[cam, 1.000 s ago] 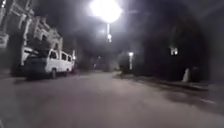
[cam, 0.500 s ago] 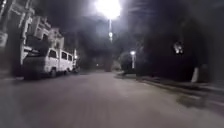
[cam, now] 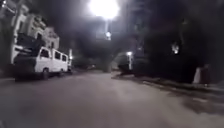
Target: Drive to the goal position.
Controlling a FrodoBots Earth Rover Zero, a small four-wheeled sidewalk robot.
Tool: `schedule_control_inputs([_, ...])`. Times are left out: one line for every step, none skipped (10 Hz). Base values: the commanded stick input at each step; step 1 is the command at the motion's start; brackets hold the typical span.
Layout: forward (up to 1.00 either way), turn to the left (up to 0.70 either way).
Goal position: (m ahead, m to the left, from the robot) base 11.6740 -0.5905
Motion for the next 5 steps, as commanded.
schedule_control_inputs([0.7,0.0])
schedule_control_inputs([0.7,0.0])
schedule_control_inputs([0.7,-0.26])
schedule_control_inputs([0.7,-0.35])
schedule_control_inputs([0.7,-0.35])
